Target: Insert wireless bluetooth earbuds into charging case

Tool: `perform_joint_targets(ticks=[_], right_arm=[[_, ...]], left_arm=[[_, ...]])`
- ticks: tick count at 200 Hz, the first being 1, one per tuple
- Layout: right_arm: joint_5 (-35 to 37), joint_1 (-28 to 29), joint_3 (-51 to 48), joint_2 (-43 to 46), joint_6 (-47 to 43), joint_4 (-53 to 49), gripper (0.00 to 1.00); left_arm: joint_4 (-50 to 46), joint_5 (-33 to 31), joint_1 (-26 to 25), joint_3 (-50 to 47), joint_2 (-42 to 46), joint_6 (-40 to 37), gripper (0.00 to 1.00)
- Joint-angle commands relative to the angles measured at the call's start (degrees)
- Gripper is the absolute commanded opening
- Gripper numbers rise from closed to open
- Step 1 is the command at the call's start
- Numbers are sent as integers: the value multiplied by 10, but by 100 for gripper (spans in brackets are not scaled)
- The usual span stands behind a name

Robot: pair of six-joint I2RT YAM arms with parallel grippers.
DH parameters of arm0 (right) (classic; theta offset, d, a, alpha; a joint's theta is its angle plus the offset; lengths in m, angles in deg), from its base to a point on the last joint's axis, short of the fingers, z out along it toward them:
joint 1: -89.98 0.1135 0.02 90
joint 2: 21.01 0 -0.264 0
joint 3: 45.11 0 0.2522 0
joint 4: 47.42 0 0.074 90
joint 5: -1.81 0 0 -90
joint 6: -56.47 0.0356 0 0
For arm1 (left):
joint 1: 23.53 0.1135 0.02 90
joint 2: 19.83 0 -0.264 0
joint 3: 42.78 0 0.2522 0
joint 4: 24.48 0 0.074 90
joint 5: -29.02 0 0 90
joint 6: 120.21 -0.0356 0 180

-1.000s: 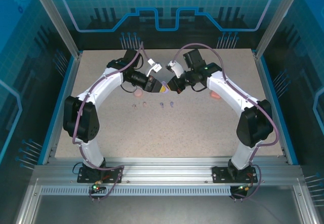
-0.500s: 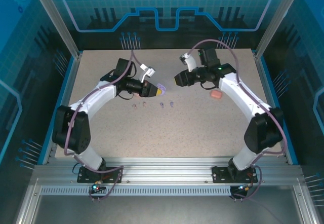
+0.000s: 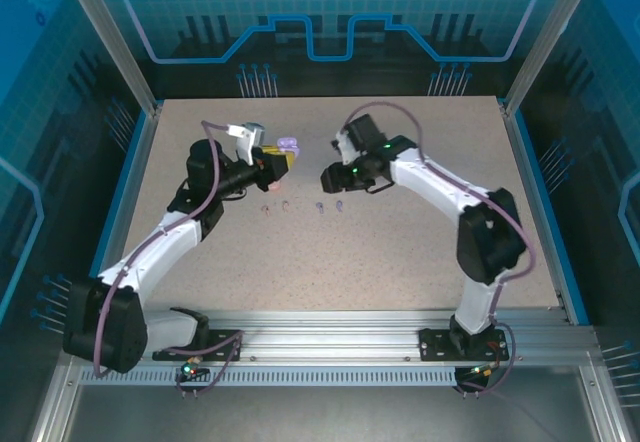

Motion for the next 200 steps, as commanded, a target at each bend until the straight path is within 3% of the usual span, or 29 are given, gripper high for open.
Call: perform_joint_targets(ticks=[1,39,95,200], right_arm=[[63,24,39,-53,47,-43,50],[112,55,121,-147,52,-97,43],[161,77,212,-234,63,-152,40],[185,93,292,-315,68,-191,37]], left_arm=[[68,-61,0,-17,39,20,0],[74,-82,0,-25,62,24,0],[84,-85,0,-35,63,41,0],[95,-97,0,-47,71,43,0]])
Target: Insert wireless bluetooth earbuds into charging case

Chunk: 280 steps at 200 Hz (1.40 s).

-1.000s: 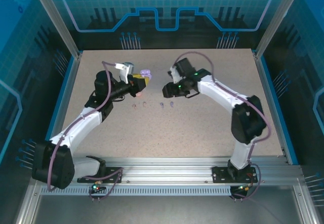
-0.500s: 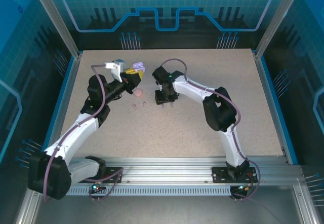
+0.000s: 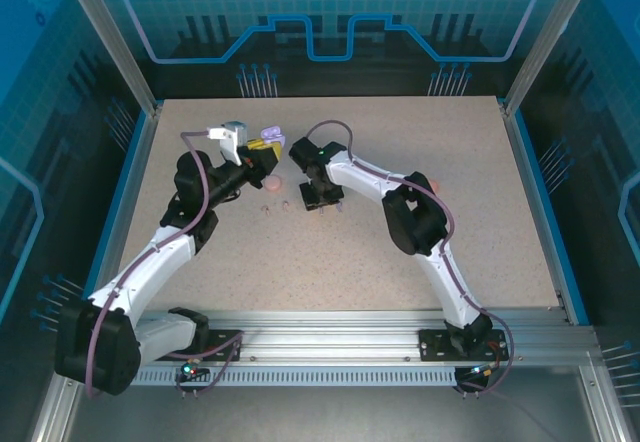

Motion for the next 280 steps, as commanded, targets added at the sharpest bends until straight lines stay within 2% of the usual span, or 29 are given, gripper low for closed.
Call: perform_joint_targets(ticks=[1,93,163,195,222,280], right_arm=[[10,7,20,-20,12,-25,37],[17,11,38,-39,30,-37,31],[17,14,36,-23,36,-35,14],[27,9,12,26,39,-19,14],[33,0,-21,101,41,-2,14],[63,-31,-100,267,32,29,13]], left_arm=[[30,-10,0,-7,15,4,0],[40,-9,1,-11,13,10,0],[50,-8,0,-18,9,15,0],[51,-10,0,-22,8,14,0],[60,-11,0,-30,6,12,0],[148,-19,-4,-75,-2,3,0]])
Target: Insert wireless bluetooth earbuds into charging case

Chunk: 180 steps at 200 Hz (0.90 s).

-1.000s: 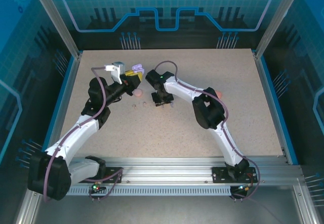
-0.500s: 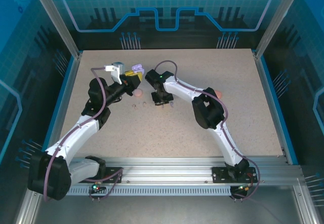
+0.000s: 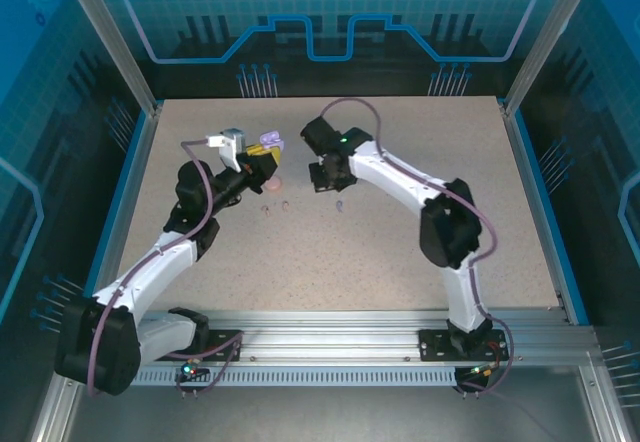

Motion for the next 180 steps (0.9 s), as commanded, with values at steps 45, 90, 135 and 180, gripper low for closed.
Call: perform_joint_targets(ticks=[45,90,135,180], right_arm=[[48,-22,-13,186,-29,30,13],[44,-3,-8,259,-64,79,13],[26,33,-72,329,-102,183,14],[-4,69,-157,371,-148,295,14]], left_arm=[[104,12,-33,-24,-24,-43,0],[182,-9,-97,-36,-59,-127,0],[235,-66,-134,-40,-75,-197,0],[241,-81,-148,-26,-78,-229,0]])
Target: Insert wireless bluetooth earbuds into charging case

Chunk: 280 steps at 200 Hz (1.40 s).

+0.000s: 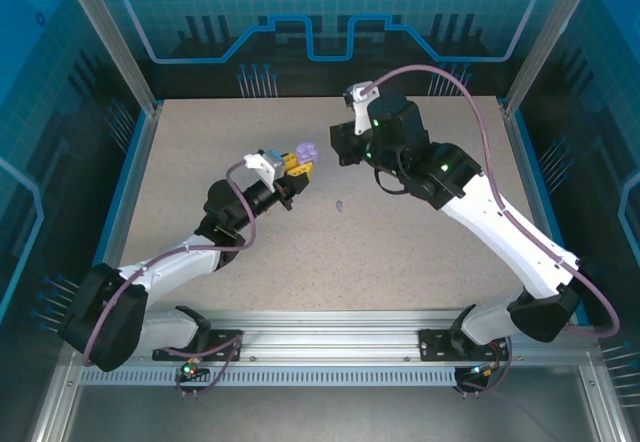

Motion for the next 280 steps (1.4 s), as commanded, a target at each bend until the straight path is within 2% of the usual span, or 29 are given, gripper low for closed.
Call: perform_joint_targets(ticks=[1,52,280], right_arm=[[-22,19,-33,15,-39,88,14],[-34,34,-56,-1,-52,124,14],[-13,34,-93,-36,-60,121,12]], left_arm=[[38,-20,-8,14,-6,-42,0],[13,-14,-25,26,-1,-76,0],[-5,-19,-28,31,18,-93,0]])
